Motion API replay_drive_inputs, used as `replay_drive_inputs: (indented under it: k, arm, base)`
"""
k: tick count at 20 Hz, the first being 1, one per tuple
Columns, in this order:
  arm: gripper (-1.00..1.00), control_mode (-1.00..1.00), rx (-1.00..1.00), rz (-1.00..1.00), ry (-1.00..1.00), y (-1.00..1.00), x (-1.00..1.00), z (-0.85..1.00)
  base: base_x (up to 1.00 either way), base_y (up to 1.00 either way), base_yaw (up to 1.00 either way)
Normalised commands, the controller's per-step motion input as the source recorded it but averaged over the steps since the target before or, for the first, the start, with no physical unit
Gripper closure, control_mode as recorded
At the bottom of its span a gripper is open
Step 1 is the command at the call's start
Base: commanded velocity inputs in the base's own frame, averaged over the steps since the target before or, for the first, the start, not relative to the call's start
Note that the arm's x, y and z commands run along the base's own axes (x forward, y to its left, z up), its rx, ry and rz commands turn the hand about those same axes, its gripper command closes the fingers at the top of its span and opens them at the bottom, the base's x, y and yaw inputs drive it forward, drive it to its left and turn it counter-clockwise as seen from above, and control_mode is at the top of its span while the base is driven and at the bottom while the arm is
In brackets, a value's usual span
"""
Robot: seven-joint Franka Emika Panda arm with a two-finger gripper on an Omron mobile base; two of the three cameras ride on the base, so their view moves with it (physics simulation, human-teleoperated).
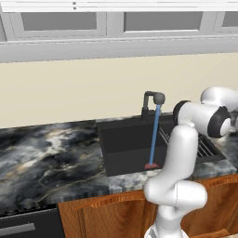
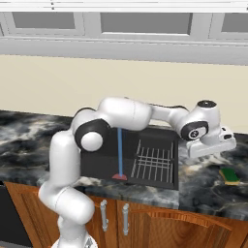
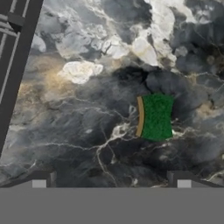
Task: Soak the sponge with water for a few seconds and then drop it inside the sink.
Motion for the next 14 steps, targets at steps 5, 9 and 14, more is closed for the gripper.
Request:
replay_drive_inputs:
  k: [5, 9, 14]
  arm:
    - [-1.0, -1.0, 0.05, -0.02, 0.01, -0.24, 0.04, -0.01]
    - [-1.0, -1.0, 0.1, 0.0, 0.0, -0.19, 0.0, -0.2]
    - [-1.0, -1.0, 0.12, 0.0, -0.03, -0.16, 0.0, -0.33]
  base:
    - [0.0, 0.0, 0.0]
    - [0.0, 0.0, 0.0]
    - [0.0, 0.0, 0.0]
